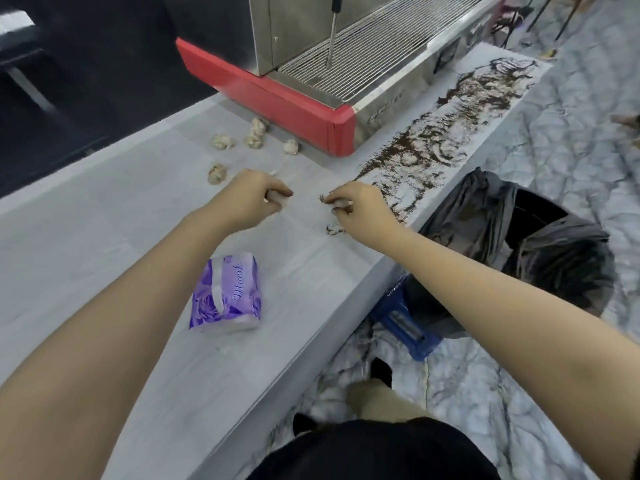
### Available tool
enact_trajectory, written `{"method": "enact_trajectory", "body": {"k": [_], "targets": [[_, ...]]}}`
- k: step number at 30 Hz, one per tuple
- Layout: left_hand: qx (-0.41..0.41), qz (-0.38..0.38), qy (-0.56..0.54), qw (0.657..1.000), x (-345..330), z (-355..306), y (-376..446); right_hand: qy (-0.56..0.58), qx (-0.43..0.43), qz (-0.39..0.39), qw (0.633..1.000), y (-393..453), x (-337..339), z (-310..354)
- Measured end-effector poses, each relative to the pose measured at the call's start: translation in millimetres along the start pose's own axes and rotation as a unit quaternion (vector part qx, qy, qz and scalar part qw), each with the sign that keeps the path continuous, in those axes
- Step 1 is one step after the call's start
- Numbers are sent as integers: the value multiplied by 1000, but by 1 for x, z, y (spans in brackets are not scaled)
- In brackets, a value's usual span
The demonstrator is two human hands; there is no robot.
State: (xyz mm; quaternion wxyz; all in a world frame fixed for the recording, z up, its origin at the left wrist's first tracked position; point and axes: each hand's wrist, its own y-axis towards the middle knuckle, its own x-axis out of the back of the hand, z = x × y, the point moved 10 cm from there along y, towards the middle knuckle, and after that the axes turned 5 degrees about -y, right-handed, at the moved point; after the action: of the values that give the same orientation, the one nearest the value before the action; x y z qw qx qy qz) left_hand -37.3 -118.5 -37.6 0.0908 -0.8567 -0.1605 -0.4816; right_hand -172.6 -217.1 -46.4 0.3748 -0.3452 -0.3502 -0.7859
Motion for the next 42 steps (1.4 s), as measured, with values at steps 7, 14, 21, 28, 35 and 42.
{"method": "enact_trajectory", "body": {"k": [7, 14, 21, 28, 35, 42], "targets": [[-107, 42, -34, 993, -73, -139, 46, 21, -142, -64, 988, -89, 83, -107], [-162, 139, -107, 971, -207, -285, 109, -18, -296, -96, 950, -203, 165, -263], [-155, 217, -152, 952, -356, -378, 148, -33, -394, -105, 913, -275, 210, -389], [-37, 355, -118, 927, -466, -369, 147, -33, -417, 209, 884, -303, 146, -462], [-3, 249, -191, 950, -412, -341, 167, -3, -374, 149, 916, -260, 150, -449], [71, 9, -275, 959, -240, -257, 138, 111, -219, 37, 969, -120, 168, -311]]}}
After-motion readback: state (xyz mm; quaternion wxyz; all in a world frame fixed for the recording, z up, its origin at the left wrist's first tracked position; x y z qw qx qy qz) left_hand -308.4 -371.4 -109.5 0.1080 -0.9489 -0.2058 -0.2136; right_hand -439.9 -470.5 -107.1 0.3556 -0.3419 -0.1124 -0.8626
